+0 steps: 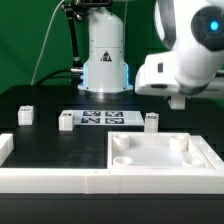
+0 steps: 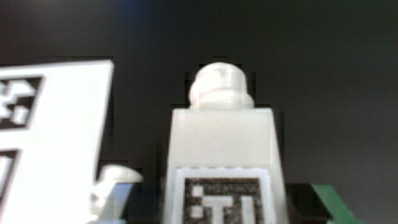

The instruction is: Assemble one leg

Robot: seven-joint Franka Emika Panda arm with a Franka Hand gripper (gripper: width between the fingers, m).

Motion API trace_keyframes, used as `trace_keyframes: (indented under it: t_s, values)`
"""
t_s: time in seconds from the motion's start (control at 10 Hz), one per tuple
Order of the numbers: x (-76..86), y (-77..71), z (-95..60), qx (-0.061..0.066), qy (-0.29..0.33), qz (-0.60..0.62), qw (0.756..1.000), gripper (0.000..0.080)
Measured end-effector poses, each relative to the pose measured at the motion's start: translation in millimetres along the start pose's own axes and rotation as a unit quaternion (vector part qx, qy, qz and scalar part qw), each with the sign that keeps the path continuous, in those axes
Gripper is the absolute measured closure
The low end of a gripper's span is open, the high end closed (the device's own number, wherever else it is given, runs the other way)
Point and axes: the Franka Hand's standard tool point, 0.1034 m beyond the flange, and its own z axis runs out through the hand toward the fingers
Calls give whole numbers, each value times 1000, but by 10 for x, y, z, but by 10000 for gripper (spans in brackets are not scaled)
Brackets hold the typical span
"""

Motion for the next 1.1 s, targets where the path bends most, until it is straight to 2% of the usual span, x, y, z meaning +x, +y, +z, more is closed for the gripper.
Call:
trace_keyframes:
  t_s: [0.1,0.2,0.3,0.4,0.6,0.7,0.8,1.0,1.1]
  values:
    - [-89,2,-124,1,17,0,1000,512]
    - [-94,9,-71,-1,15,0,1000,512]
    - [-25,-8,-60,1,28,0,1000,512]
    - [32,-48,-126,10,89,-2,996,512]
    - [36,-39,-145,16,185,-8,983,512]
    - [64,59,-175,12,218,-14,976,512]
    - [47,144,-269,8,243,-16,970,512]
    - [28,292,-522,8,342,-27,939,512]
    - [32,363,-580,7,363,-32,931,512]
